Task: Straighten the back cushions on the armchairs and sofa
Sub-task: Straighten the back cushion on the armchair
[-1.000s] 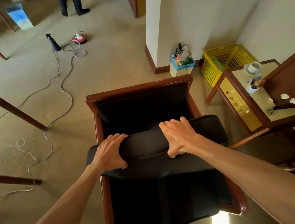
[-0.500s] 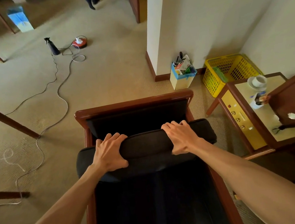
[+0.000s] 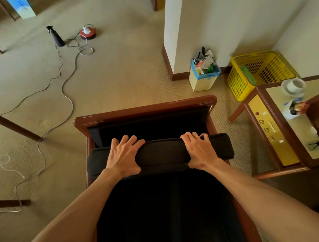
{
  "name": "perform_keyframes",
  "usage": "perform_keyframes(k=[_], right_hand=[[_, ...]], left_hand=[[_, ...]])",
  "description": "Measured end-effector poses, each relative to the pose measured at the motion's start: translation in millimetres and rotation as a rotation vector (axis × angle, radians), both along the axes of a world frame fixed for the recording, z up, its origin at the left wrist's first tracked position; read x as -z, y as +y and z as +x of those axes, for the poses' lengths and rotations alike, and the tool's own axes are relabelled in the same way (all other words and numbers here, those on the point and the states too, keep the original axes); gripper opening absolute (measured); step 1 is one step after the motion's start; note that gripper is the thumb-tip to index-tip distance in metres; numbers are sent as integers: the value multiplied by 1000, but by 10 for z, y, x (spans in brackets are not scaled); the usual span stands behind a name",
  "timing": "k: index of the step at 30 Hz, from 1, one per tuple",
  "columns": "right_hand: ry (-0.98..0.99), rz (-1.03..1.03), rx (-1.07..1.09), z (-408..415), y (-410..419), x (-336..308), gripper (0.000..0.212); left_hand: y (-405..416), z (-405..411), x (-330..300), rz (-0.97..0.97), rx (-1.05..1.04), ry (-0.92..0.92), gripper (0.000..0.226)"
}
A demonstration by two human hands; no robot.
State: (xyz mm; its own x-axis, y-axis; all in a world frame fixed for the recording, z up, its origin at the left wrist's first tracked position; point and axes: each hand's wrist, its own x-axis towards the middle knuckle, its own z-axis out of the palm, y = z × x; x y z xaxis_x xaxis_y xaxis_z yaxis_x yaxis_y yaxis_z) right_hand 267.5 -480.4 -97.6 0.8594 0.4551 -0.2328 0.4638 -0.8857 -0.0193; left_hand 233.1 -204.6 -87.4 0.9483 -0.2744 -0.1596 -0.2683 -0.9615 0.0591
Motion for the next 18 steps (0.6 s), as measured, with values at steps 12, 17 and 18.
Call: perform_keyframes(k=[12, 17, 18], right_hand=[[-31, 20, 47, 85, 7, 166, 113], [-29, 47, 85, 182, 44, 244, 112], [-21, 36, 80, 229, 45, 250, 112]], left_hand=[[190, -142, 196, 18, -172, 43, 112], [243, -184, 299, 1, -264, 85, 128], [242, -184, 328, 28, -265, 89, 133]])
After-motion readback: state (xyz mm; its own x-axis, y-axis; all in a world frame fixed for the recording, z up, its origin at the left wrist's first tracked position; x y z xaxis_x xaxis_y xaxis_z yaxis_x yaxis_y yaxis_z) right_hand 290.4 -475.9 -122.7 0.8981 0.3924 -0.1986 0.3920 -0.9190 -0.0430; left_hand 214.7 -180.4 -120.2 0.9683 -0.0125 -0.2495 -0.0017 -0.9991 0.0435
